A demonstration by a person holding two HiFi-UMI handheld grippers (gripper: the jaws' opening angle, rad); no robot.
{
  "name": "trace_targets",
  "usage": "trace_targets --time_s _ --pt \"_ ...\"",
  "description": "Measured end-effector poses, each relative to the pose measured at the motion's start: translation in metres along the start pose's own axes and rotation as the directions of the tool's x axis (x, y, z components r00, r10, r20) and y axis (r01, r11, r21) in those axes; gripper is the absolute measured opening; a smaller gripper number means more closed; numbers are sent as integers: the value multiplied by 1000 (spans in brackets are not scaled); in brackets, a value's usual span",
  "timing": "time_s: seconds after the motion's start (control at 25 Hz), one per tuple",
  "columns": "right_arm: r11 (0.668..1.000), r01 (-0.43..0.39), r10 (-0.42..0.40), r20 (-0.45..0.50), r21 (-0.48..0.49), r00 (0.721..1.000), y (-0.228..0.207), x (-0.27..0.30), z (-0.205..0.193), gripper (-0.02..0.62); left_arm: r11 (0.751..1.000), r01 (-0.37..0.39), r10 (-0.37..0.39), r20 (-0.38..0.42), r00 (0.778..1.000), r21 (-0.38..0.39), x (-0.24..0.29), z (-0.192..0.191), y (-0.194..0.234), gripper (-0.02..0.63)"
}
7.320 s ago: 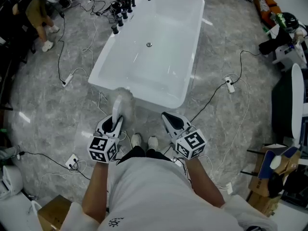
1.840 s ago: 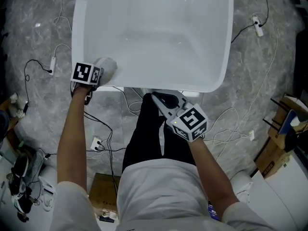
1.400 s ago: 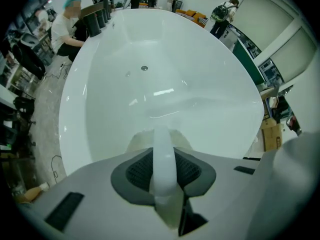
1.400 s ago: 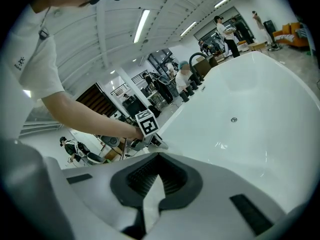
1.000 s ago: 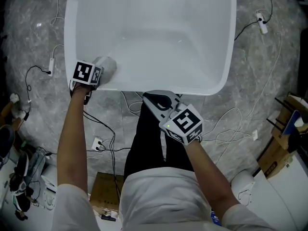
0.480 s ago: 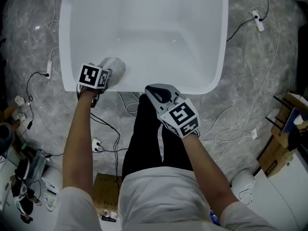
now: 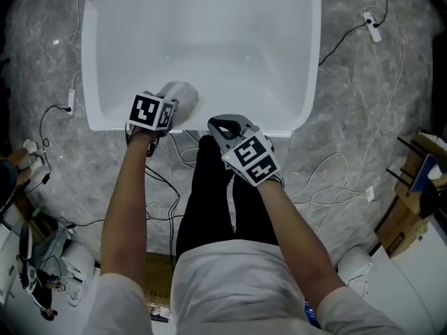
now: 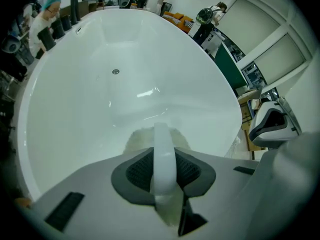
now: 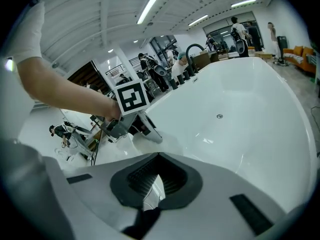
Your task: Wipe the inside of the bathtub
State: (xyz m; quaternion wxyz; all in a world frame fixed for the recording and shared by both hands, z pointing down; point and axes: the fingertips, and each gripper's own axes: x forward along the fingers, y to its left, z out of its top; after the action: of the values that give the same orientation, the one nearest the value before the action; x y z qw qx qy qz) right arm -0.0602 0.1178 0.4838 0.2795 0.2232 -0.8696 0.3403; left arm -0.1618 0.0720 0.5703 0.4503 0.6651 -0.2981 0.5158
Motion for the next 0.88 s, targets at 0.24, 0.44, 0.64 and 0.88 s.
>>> trace_targets --time_s 0.24,0.44,0.64,0.88 --pt "1000 29 -29 -21 11 999 -20 -16 -18 9 999 33 -33 18 999 3 8 13 -37 98" --pt "999 46 -45 -28 29 999 -39 -35 -32 9 998 61 -61 23 998 27 19 27 -76 98" --pt "996 77 -75 -29 42 997 -56 -55 -43 9 995 87 -87 13 996 46 30 39 -106 98" --pt "992 102 -100 -28 69 995 -74 -77 -58 9 992 108 -109 3 994 58 40 51 -137 98"
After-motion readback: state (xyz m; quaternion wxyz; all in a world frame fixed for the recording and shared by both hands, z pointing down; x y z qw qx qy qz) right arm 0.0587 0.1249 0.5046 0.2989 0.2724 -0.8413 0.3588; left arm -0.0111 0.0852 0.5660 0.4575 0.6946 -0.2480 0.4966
